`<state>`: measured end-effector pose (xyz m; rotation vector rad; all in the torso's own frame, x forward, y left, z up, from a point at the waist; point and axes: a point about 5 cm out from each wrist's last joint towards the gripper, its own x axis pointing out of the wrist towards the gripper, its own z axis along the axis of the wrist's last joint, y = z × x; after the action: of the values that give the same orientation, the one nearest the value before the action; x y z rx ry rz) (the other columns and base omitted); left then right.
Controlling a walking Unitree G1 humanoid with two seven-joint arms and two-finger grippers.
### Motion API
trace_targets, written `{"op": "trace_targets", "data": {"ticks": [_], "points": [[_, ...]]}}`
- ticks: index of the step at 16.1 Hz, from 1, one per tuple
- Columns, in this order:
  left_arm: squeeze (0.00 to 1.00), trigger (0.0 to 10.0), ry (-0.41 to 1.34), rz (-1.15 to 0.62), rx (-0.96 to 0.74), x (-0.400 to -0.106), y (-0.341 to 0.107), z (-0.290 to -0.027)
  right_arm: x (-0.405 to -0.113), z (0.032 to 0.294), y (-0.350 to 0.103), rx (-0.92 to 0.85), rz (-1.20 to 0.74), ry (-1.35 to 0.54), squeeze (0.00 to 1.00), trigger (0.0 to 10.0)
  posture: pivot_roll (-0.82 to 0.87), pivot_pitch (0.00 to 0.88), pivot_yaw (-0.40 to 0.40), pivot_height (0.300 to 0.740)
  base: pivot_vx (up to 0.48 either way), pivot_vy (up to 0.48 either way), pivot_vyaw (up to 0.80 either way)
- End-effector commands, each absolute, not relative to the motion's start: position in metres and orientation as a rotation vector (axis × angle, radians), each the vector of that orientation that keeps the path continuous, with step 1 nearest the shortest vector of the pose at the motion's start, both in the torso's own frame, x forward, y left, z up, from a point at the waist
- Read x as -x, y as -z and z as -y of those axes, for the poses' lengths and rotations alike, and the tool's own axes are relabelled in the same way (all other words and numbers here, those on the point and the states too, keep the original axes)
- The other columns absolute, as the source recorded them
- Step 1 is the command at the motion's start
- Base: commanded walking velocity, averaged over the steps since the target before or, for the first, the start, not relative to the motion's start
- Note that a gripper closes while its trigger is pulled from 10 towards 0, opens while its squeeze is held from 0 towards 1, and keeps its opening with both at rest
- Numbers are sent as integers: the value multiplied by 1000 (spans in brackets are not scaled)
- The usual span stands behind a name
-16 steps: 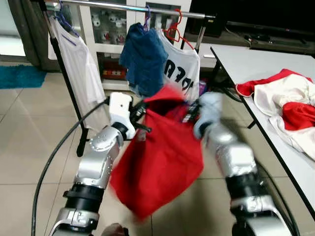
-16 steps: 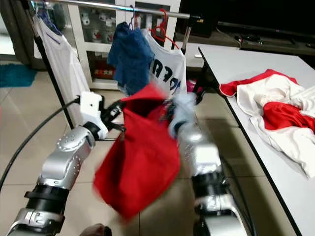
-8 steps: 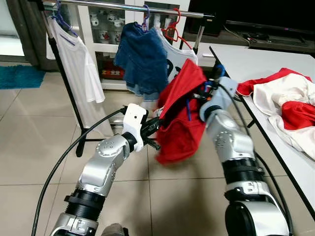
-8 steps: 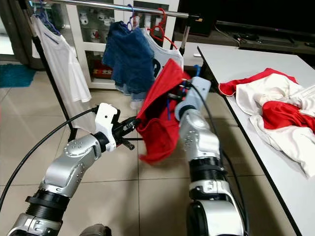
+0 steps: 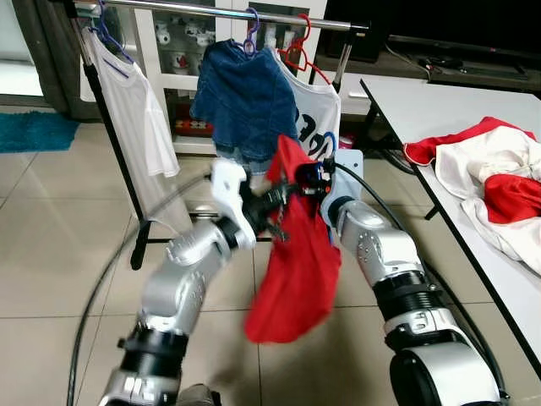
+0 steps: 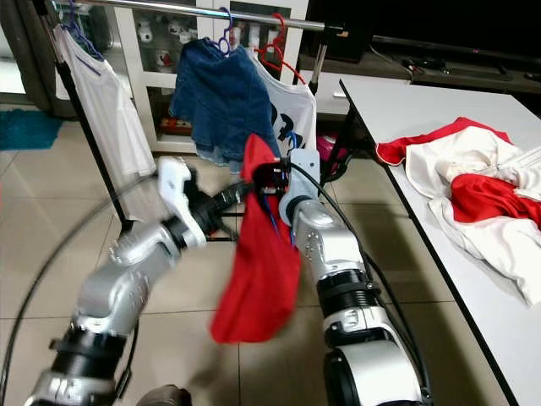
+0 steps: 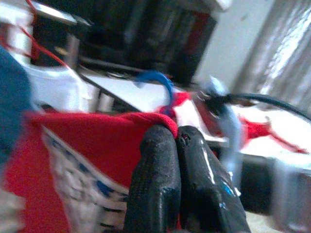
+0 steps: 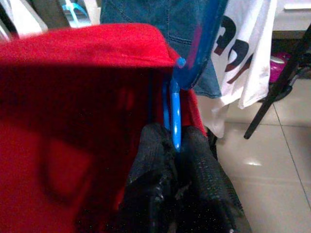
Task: Hang hanger
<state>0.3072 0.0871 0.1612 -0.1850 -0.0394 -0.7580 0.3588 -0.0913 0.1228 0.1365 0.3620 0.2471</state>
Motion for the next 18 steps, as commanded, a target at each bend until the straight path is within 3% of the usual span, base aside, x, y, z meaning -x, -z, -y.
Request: {"op": "trace_targets", "data": {"ticks": [1,5,6,7,11,15,18], "points": [[0,0,712,61,70,-313,-164,-89,-358,100,-119,-105,-380,-239,0,10000,-17,0,-109,740,0,0,0],[0,0,707,18,-38,-315,-158,-97,-362,105,-132,-156,-297,-246,0,10000,-17,0,-114,740,0,0,0],[0,0,778,-162,-184,-307,-127,-99,-369,112,-153,-243,-171,-195,0,10000,-21,0,-111,740,0,0,0],[0,0,785,-194,-207,-305,-121,-99,-371,114,-158,-258,-150,-186,0,10000,-21,0,-111,740,0,0,0],[0,0,858,-193,-184,-300,-120,-90,-375,119,-172,-302,-62,-152,0,10000,-19,0,-116,740,0,0,0],[0,0,916,-224,-157,-294,-114,-84,-382,136,-177,-318,-34,13,0,10000,-25,0,-119,740,0,0,0],[0,0,781,-169,-181,-308,-121,-91,-382,128,-174,-316,-57,-57,0,10000,-24,0,-121,740,0,0,0]]}}
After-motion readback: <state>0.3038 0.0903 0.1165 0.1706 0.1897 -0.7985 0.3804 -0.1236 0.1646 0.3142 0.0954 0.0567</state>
